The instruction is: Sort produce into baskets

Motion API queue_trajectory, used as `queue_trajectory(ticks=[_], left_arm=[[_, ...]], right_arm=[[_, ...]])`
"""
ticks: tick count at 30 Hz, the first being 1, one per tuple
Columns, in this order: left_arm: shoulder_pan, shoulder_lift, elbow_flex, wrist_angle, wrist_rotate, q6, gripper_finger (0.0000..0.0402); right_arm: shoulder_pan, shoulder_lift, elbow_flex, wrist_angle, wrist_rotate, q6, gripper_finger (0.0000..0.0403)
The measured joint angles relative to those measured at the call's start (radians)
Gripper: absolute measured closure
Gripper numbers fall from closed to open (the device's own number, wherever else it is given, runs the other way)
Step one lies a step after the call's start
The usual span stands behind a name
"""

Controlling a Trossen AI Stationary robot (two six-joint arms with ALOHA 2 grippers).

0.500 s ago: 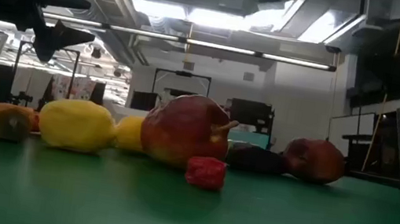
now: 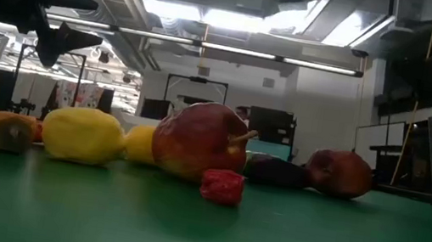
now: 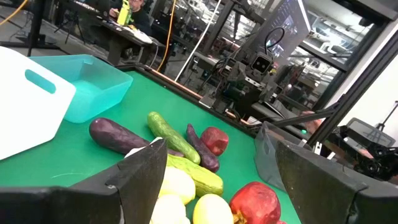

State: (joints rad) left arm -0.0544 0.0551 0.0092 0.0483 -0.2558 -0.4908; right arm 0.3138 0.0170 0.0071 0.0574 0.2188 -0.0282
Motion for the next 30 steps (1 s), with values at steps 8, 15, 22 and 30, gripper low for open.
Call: queue_trajectory(ticks=[8, 15, 22, 30], left_arm=[[0.0, 0.0, 0.0, 0.0, 0.0, 0.0, 0.0105], [0.0, 0.0, 0.0, 0.0, 0.0, 0.0, 0.0105], [0.0, 0.0, 0.0, 0.0, 0.0, -0.008, 0.0105], [0.013, 0.0, 0.0, 0.008, -0.082, 0.031, 0.0105]], right_arm=[[0.0, 0.0, 0.0, 0.0, 0.0, 0.0, 0.0081], [0.0, 0.0, 0.0, 0.0, 0.0, 0.0, 0.0081], [0.0, 0.0, 0.0, 0.0, 0.0, 0.0, 0.0081], [0.0, 0.0, 0.0, 0.0, -0.001, 0.0, 0.0081]])
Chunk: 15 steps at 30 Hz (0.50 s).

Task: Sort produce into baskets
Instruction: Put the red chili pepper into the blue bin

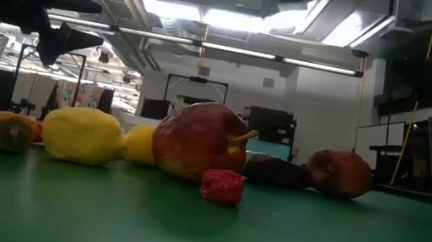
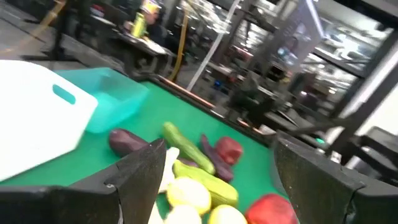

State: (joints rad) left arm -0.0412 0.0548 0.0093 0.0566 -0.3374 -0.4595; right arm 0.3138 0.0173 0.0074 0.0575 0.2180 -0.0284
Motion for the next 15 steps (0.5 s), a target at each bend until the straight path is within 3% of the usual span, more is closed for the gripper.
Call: queue_trajectory(ticks=[9, 15], left_arm=[[0.031, 0.0, 0.01, 0.04, -0.061, -0.146, 0.0105], [-0.005, 0.105, 0.123, -0.007, 0.078, -0.287, 0.0105]], right_arm=[[0.0, 0.0, 0.0, 0.0, 0.0, 0.0, 0.0081], [0.0, 0.0, 0.0, 0.0, 0.001, -0.009, 0.0081]])
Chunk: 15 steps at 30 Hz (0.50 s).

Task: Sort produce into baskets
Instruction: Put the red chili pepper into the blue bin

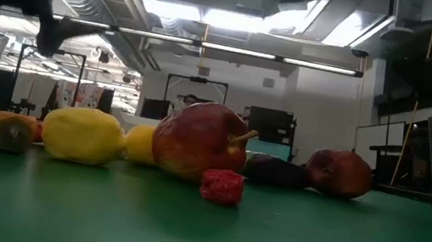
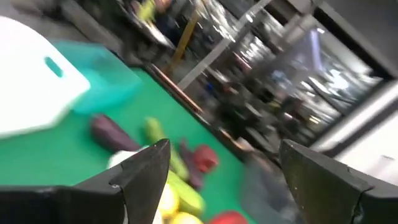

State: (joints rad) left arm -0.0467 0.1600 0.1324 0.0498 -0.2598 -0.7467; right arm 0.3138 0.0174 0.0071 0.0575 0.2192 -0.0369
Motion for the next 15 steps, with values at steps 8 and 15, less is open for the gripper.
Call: queue_trajectory(ticks=[8, 15], left_arm=[[-0.093, 0.316, 0.285, 0.076, 0.184, 0.168, 0.0105], [-0.115, 0.479, 0.564, -0.282, 0.241, 0.172, 0.0105]], right_arm=[[0.0, 0.0, 0.0, 0.0, 0.003, 0.003, 0.0081], [0.0, 0.0, 0.0, 0.004, 0.006, 0.007, 0.0081]])
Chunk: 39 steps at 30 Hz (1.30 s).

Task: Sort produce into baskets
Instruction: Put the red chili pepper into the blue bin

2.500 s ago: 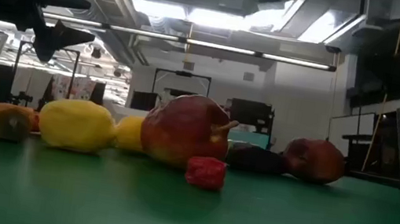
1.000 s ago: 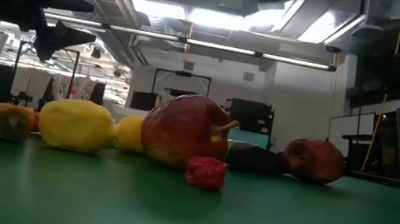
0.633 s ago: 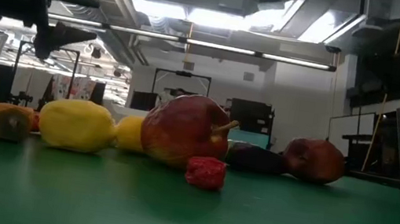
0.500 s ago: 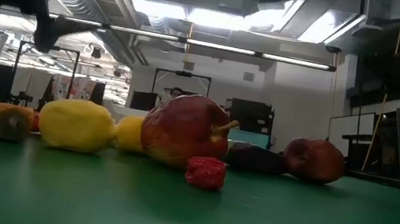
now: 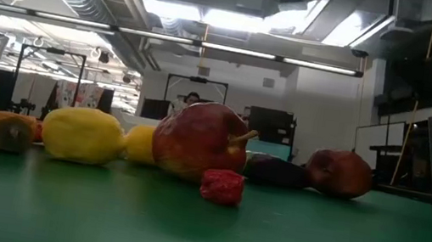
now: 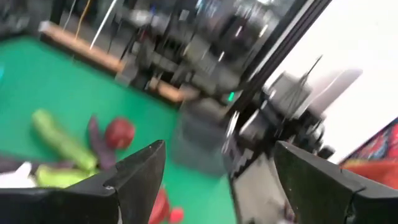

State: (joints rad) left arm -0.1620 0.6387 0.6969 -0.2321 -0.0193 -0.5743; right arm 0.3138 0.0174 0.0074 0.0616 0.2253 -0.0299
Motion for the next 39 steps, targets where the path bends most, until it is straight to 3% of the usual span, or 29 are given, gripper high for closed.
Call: queue_trajectory(ticks=[10, 14, 18, 20, 28, 35, 39], left_arm=[[-0.002, 0.219, 0.333, -0.74, -0.068, -0.168, 0.0105], [-0.001, 0.348, 0.358, -0.971, -0.172, -0.291, 0.0105], [0.003, 0.489, 0.344, -1.113, -0.277, -0.525, 0.0105], [0.003, 0.548, 0.328, -1.122, -0.283, -0.598, 0.0105], [-0.014, 0.717, 0.248, -0.956, -0.267, -0.575, 0.0105], [-0.02, 0.731, 0.128, -0.894, -0.224, -0.598, 0.0105], [-0.02, 0.709, 0.034, -0.745, -0.159, -0.603, 0.0105]], right_arm=[[0.0, 0.0, 0.0, 0.047, 0.019, 0.029, 0.0081], [0.0, 0.0, 0.0, 0.023, 0.018, 0.126, 0.0081], [0.0, 0.0, 0.0, 0.024, 0.028, 0.162, 0.0081], [0.0, 0.0, 0.0, 0.024, 0.028, 0.162, 0.0081], [0.0, 0.0, 0.0, 0.024, 0.029, 0.164, 0.0081], [0.0, 0.0, 0.0, 0.025, 0.029, 0.164, 0.0081], [0.0, 0.0, 0.0, 0.025, 0.029, 0.164, 0.0081]])
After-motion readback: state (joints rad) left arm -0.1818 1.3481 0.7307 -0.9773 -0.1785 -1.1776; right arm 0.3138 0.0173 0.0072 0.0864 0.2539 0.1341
